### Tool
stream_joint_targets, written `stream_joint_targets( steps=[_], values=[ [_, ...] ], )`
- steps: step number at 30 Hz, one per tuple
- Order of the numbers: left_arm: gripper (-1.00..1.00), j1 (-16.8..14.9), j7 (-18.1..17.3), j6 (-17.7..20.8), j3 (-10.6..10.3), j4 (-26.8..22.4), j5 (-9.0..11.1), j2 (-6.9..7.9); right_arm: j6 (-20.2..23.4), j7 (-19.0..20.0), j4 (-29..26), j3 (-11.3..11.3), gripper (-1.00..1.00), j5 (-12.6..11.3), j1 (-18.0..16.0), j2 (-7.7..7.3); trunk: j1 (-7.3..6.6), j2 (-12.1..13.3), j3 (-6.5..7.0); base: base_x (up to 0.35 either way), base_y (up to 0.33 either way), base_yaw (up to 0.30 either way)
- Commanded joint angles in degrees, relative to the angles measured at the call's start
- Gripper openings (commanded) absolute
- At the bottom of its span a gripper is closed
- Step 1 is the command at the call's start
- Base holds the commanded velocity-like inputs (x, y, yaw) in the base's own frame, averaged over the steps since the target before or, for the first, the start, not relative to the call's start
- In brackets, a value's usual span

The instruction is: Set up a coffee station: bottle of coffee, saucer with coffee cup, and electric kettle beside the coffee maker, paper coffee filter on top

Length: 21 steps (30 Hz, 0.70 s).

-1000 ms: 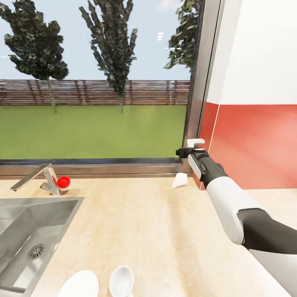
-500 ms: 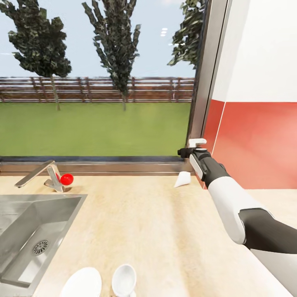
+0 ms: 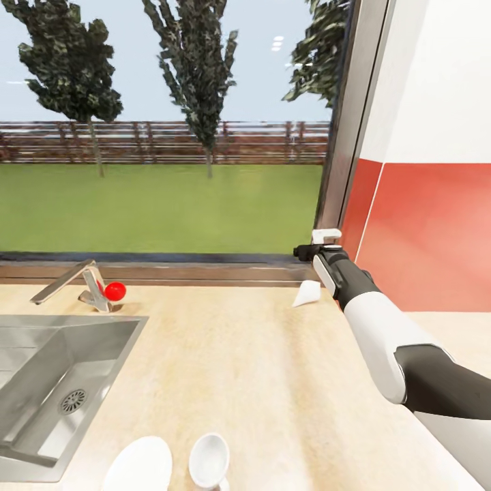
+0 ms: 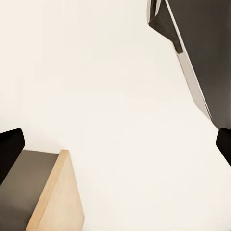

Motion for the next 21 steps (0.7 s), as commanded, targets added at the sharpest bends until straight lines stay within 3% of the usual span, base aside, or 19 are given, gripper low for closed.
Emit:
stream_joint_targets(
  steps=[1,21],
  values=[
    [1.0,0.0,0.1,0.2,0.1,-0.1,0.1,0.0,0.4,-0.3,-0.1,0.3,1.0,0.0,0.0,-0.03,0.03,-0.1,-0.16,0.0,0.0,0.005],
    [1.0,0.0,0.1,0.2,0.1,-0.1,0.1,0.0,0.4,-0.5,0.0,0.4,1.0,-0.1,0.0,0.06,0.03,-0.1,-1.52,0.0,0.0,0.0]
  ],
)
